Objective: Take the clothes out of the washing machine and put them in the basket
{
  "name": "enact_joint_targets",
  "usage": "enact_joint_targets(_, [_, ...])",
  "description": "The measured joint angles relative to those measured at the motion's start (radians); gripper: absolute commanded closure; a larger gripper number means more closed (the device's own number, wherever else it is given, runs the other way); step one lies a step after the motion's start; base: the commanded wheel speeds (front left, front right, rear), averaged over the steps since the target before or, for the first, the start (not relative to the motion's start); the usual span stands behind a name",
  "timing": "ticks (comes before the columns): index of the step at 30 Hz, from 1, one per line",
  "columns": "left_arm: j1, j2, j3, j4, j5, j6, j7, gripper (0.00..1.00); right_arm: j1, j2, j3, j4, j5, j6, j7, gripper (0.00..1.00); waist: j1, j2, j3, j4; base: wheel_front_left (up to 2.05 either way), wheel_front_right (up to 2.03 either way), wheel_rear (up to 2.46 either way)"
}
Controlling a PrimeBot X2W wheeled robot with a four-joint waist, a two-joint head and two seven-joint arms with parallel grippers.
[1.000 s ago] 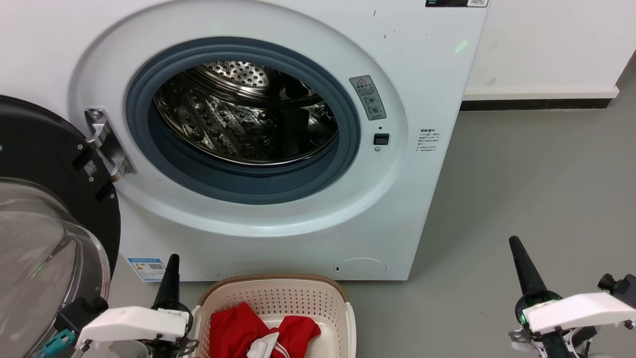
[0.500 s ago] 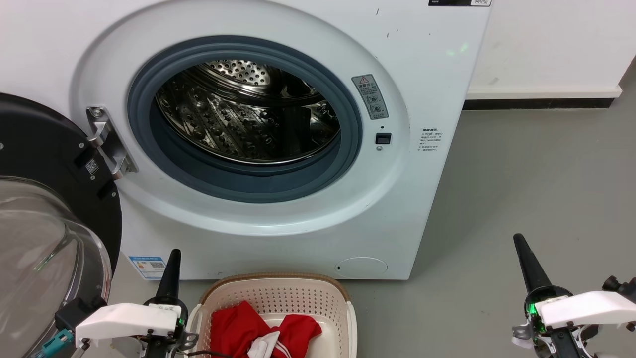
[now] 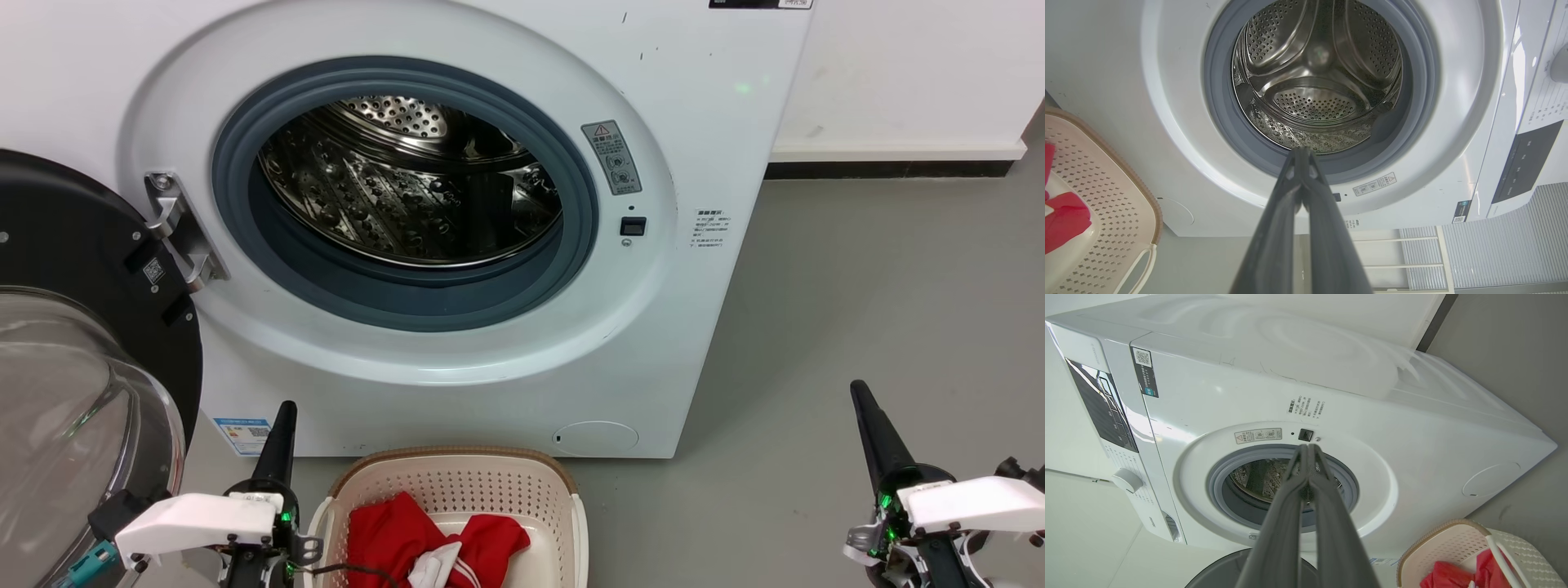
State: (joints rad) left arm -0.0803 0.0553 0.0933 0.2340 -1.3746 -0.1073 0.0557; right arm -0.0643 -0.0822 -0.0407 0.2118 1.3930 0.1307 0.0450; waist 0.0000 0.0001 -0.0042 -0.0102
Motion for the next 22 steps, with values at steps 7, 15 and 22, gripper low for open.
enact_joint_targets(7, [-0.007,-0.002,0.007,0.004,-0.074,-0.007,0.018,1.00,-0.012,0.000,-0.011,0.010,0.076,0.000,0.010,1.00,0.0000,0.0000,0.002,0.003,0.00,0.00,0.00])
enact_joint_targets(15, [-0.012,-0.003,0.011,0.006,-0.134,-0.013,0.033,1.00,-0.020,0.001,-0.019,0.017,0.140,0.000,0.019,1.00,0.0000,0.0000,0.004,0.006,0.00,0.00,0.00])
enact_joint_targets(22, [-0.019,-0.003,0.015,0.009,-0.182,-0.016,0.047,1.00,-0.024,0.002,-0.026,0.023,0.193,0.000,0.027,1.00,0.0000,0.0000,0.006,0.008,0.00,0.00,0.00])
